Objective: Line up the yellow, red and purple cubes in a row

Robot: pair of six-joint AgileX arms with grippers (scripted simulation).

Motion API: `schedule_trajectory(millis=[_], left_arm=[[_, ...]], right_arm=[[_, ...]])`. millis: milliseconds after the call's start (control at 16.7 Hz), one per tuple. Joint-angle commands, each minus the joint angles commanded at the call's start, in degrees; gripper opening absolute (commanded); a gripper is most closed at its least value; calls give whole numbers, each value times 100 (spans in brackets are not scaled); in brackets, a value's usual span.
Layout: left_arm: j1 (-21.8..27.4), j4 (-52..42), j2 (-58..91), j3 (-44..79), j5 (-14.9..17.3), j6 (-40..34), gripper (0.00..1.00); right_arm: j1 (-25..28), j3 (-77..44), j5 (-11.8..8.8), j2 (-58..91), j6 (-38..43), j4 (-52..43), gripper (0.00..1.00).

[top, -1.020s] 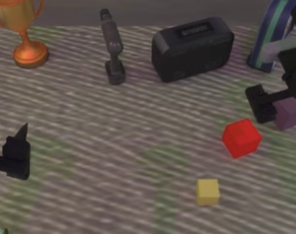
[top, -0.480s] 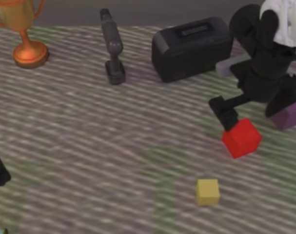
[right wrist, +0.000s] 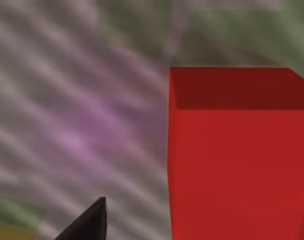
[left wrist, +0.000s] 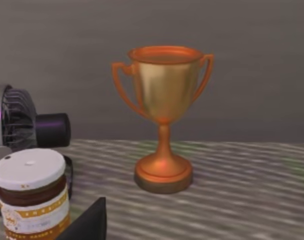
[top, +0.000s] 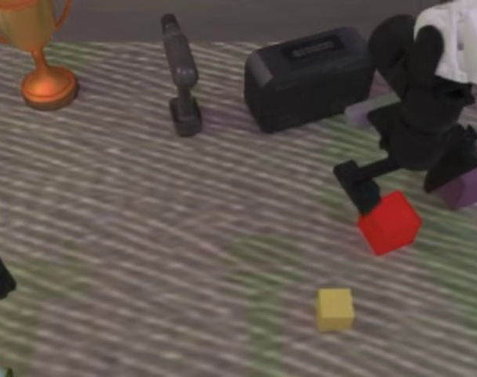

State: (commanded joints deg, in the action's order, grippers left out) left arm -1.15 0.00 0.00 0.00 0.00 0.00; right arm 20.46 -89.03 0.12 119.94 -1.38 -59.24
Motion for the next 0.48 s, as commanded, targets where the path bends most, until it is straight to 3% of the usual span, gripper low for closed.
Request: schedule_trajectory(millis=[480], left_arm=[[0,0,0,0,0,0,100]], right_arm=[[20,808,6,678,26,1504,100]])
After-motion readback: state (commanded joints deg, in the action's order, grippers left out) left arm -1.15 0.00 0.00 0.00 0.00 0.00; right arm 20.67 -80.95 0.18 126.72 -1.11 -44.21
